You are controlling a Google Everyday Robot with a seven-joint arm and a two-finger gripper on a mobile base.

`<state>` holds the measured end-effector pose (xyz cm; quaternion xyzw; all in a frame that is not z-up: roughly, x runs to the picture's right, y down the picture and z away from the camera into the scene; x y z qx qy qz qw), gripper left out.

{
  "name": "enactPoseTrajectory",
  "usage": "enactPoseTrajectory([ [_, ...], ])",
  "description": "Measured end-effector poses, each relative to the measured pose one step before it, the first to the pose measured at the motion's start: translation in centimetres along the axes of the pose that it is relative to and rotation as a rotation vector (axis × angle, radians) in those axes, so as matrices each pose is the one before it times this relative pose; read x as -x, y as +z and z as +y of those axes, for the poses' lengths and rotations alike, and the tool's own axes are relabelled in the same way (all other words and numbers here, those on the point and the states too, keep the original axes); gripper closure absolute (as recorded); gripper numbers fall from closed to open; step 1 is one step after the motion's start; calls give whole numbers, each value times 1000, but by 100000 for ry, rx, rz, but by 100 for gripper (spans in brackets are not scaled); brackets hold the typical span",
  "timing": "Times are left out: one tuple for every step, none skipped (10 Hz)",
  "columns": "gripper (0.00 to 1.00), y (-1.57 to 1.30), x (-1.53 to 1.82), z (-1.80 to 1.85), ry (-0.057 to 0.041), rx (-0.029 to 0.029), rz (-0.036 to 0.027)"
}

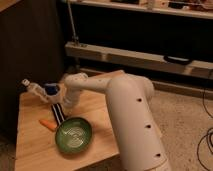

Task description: Push the eraser across the table

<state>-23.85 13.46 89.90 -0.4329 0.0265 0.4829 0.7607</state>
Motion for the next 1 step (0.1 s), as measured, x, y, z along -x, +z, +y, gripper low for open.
enactPoseTrajectory([
  [99,-234,161,-754,1840,-2259,-1324],
])
